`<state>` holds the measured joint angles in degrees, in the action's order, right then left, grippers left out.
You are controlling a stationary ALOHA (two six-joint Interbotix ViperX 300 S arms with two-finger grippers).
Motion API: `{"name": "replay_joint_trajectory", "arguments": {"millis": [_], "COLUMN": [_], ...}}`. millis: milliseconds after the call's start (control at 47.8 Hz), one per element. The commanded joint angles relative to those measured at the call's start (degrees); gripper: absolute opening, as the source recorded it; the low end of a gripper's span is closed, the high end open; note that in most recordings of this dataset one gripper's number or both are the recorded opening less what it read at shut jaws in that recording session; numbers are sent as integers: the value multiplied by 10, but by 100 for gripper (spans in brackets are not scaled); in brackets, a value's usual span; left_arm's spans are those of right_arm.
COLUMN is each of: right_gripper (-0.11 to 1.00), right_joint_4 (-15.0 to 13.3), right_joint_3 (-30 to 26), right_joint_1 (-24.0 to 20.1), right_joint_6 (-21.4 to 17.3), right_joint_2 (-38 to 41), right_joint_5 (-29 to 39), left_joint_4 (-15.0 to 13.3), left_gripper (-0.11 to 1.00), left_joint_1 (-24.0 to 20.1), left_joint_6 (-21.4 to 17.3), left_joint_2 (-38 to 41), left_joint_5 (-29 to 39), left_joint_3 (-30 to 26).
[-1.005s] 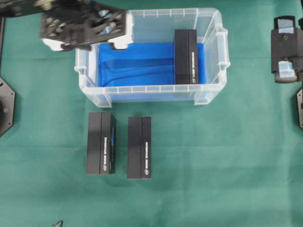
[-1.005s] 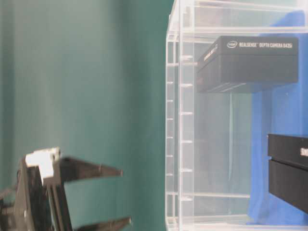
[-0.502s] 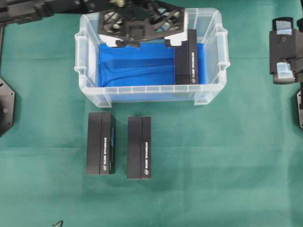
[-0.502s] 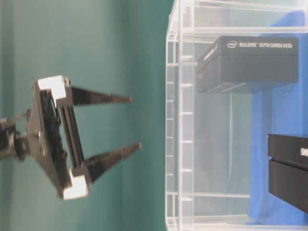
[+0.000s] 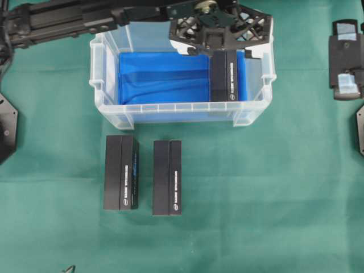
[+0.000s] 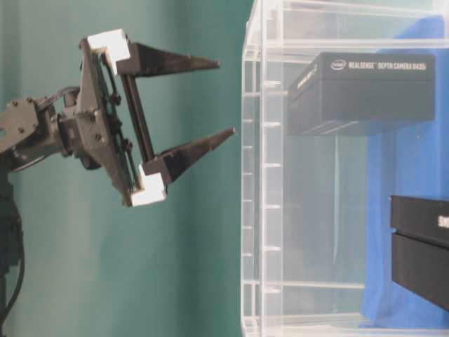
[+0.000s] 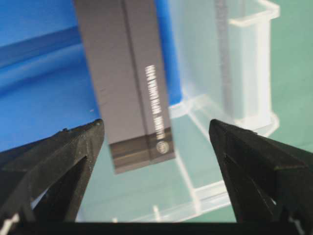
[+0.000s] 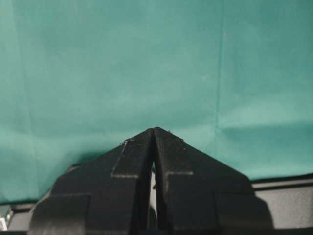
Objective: Take the box out of the case with the left arm.
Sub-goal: 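Move the open left gripper over the right box in the case, then lower the left gripper around the right black box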
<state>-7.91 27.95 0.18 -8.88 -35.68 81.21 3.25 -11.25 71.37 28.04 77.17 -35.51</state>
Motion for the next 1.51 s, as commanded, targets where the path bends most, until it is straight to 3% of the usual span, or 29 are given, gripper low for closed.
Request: {"name": "replay_joint_trajectory", "arguments": {"millis": [0, 1486], "right_gripper": [3, 3], "right_joint_4": [-2, -2], "right_joint_3": [-4, -3], "right_joint_1": [-1, -1], "right_joint_6": [-1, 2], "right_joint_2": [-8, -11], "right_joint_5": [4, 3], "left_joint_4": [0, -1], "left_gripper": [87, 87], "left_joint_1": [2, 4], "left_joint_6": [-1, -2], "left_joint_2": [-6, 0], "left_joint_5": [9, 25], "left_joint_3": [-28, -25]}}
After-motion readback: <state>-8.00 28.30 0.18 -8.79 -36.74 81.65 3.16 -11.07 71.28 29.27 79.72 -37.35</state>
